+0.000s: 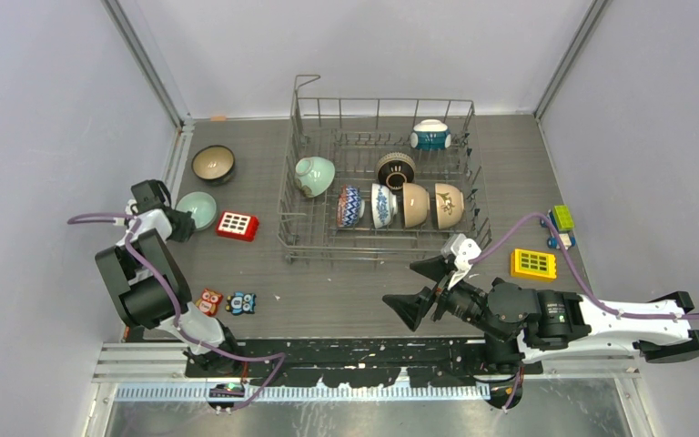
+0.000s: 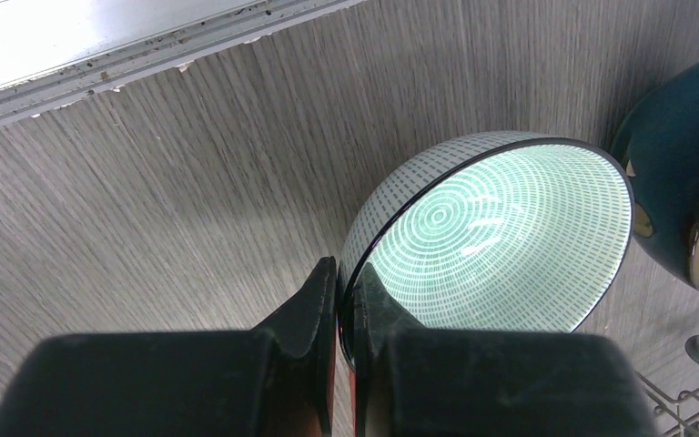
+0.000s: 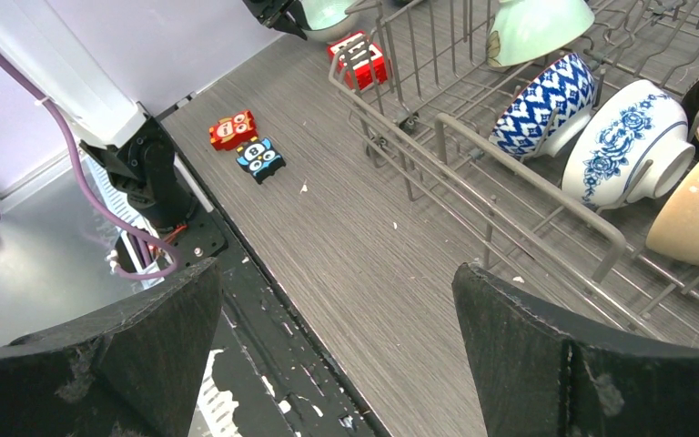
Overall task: Unload the bowls from the dish rack
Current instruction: Place the bowl at the center of the board.
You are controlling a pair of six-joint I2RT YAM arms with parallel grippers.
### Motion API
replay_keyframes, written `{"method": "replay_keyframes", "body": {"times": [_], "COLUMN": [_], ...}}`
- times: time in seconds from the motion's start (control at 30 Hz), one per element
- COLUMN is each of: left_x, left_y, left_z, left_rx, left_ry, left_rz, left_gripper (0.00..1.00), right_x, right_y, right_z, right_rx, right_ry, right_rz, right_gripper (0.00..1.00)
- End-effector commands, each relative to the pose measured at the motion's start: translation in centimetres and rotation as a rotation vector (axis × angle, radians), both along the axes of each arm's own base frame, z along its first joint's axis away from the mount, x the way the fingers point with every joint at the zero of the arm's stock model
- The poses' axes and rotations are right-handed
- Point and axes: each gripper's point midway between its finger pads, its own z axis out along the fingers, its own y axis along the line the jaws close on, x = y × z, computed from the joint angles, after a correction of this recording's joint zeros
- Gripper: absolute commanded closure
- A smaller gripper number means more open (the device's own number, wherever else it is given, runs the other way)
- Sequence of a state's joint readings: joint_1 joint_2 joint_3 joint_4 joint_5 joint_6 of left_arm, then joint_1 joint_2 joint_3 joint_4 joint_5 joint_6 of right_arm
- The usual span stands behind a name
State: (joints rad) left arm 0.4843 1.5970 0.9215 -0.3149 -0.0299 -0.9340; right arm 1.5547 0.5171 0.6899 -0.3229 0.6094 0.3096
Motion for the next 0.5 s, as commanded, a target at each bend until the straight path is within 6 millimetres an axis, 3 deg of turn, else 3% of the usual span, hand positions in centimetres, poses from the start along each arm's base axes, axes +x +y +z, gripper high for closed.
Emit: {"method": "replay_keyframes", "body": {"times": [0.0,0.33,0.47], "left_x": [1.2,0.9,0.5], "left_y": [0.4,0.2,-0.2], "left_z": [1.2,1.9,3.9], "left_rx": [0.027,0.032,0.039], "left_ry": [-0.041,-0.044,-0.075], "left_rz": [-0.019,-0.037,-0.034], "left_gripper": [0.92,0.57,0.43], "right_x": [0.4,0.5,0.6], "right_y": [-0.3,-0.6,-0.9], "right_z": [0.9,1.0,1.7], "right_rx": [0.041,0.042,0.051], "right_ry": [0.006,0.005,-0.004], "right_rz": [-0.031,-0.035,-0.044], "right_gripper": [0.00,0.00,0.00]}}
